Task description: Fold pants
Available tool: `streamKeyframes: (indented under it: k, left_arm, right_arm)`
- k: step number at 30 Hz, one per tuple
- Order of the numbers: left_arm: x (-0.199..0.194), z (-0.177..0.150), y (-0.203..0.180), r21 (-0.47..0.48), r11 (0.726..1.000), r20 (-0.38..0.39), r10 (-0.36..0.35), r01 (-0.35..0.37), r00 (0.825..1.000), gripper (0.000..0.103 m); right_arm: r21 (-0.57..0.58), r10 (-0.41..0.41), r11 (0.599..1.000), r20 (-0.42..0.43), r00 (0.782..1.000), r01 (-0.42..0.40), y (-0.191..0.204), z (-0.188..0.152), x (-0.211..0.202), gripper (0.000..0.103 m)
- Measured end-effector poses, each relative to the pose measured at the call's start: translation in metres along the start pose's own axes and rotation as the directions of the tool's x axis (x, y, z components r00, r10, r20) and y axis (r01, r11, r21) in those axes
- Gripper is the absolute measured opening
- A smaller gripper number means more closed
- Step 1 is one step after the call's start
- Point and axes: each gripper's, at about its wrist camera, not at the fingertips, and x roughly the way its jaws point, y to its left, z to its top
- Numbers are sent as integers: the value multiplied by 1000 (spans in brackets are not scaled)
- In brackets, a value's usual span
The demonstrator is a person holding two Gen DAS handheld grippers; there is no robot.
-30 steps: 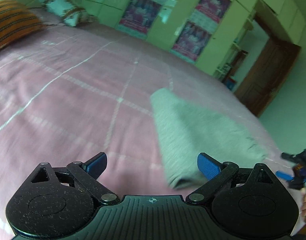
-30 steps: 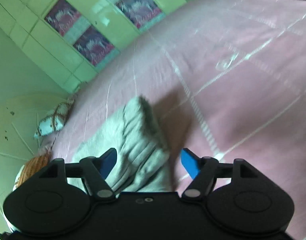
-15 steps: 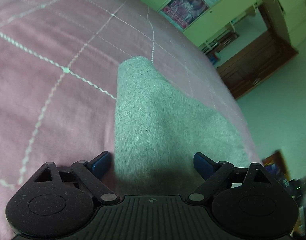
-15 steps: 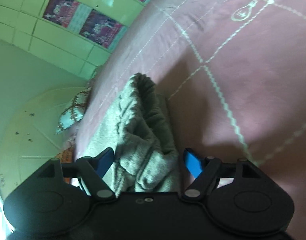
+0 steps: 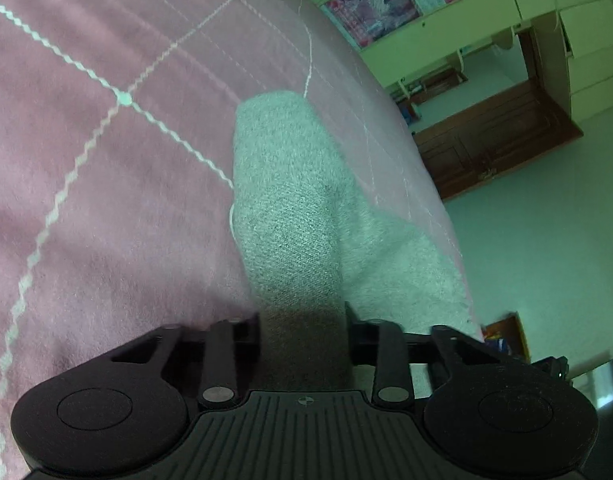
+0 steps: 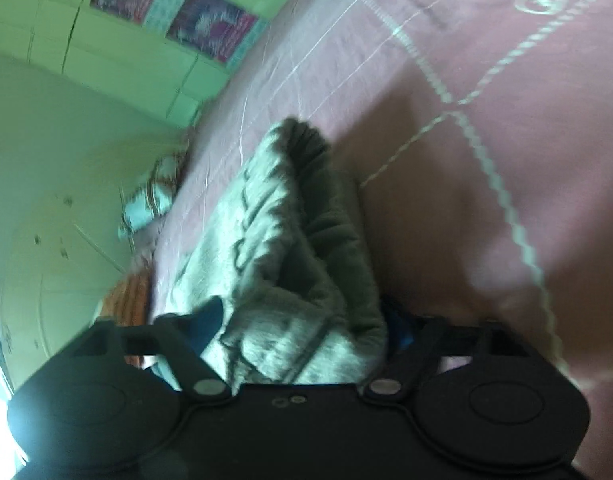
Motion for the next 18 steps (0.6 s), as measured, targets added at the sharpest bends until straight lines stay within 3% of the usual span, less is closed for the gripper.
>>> streamKeyframes:
  k: [2, 6, 11, 15, 16, 17, 18]
  left_arm:
    - [-12, 1, -9, 26, 999, 56, -37, 36, 998, 24]
    - [-24, 30, -37, 87, 994, 119, -81, 71, 990, 24]
    - [-31, 94, -47, 121, 987, 197, -125, 102, 972, 24]
    - [2, 152, -33, 106, 992, 226, -92, 70, 970, 28]
    - [14, 159, -18, 66, 997, 230, -59, 45, 971, 49]
    - [29, 163, -1, 25, 999, 234, 18, -25, 972, 70]
    - [43, 164, 15, -21, 987, 237, 161, -161, 958, 103]
  right_arm:
    - [-67, -35, 997, -8, 999, 34, 14, 2, -2, 46]
    - [-146, 41, 989, 31, 999, -36, 49, 18, -22, 43]
    - [-218, 121, 970, 47, 992, -108, 89, 62, -11, 43]
    - [-235, 174, 960, 63, 983, -155, 106, 118, 28, 44]
    - [-226, 176, 961, 69, 982, -156, 103, 132, 41, 45]
    - [-213, 171, 965, 76, 982, -151, 98, 143, 56, 50]
    - [-199, 148, 971, 85, 985, -129, 89, 152, 72, 70]
